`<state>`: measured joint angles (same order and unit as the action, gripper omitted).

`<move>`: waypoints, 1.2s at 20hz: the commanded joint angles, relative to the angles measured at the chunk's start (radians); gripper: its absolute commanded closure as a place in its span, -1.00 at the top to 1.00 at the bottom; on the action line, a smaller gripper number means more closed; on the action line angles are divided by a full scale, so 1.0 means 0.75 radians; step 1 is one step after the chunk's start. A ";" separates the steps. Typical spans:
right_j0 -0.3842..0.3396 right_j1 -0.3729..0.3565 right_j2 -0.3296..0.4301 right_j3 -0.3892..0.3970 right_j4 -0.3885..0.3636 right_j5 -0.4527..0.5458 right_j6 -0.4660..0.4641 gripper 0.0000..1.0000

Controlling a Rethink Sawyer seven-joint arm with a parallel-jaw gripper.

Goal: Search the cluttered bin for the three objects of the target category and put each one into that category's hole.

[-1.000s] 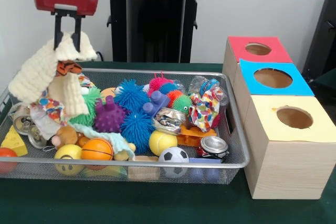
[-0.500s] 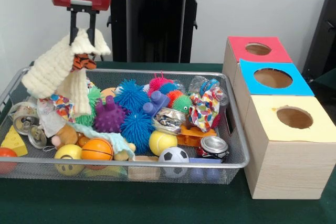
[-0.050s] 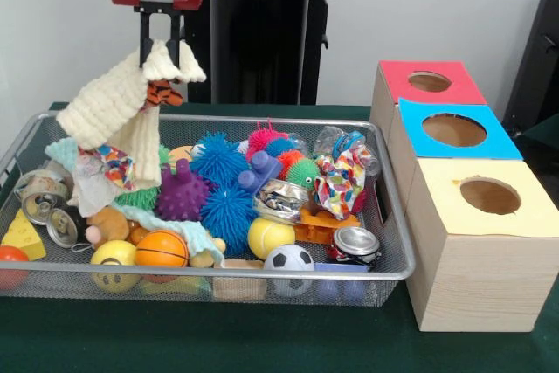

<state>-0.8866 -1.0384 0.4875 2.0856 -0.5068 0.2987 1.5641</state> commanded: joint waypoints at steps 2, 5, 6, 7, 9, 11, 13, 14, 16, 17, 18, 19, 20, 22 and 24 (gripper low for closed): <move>-0.042 -0.013 0.057 0.084 0.071 -0.041 0.127 -1.00; -0.073 -0.018 0.121 0.091 0.108 -0.035 0.100 -1.00; -0.087 -0.012 0.153 0.086 0.127 -0.023 0.085 -1.00; -0.099 -0.015 0.180 0.091 0.144 -0.017 0.076 -1.00; -0.121 -0.008 0.224 0.098 0.167 -0.014 0.068 -1.00; -0.132 0.002 0.229 0.112 0.157 -0.037 0.074 -1.00; -0.096 0.029 0.159 0.121 0.098 -0.113 0.125 -1.00; -0.086 0.040 0.146 0.119 0.083 -0.137 0.136 -1.00; -0.081 0.021 0.165 0.105 0.111 -0.091 0.124 -1.00; -0.081 0.014 0.172 0.098 0.122 -0.070 0.115 -1.00; -0.063 0.011 0.158 0.076 0.129 -0.049 0.118 -1.00; -0.045 0.007 0.145 0.054 0.135 -0.029 0.121 -1.00; -0.024 0.015 0.136 0.021 0.143 0.003 0.119 -1.00; -0.007 0.045 0.154 -0.040 0.174 0.083 0.090 -1.00; 0.029 0.048 0.144 -0.082 0.195 0.138 0.087 -1.00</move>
<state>-0.9179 -1.0318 0.5549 2.1133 -0.4246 0.2810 1.5641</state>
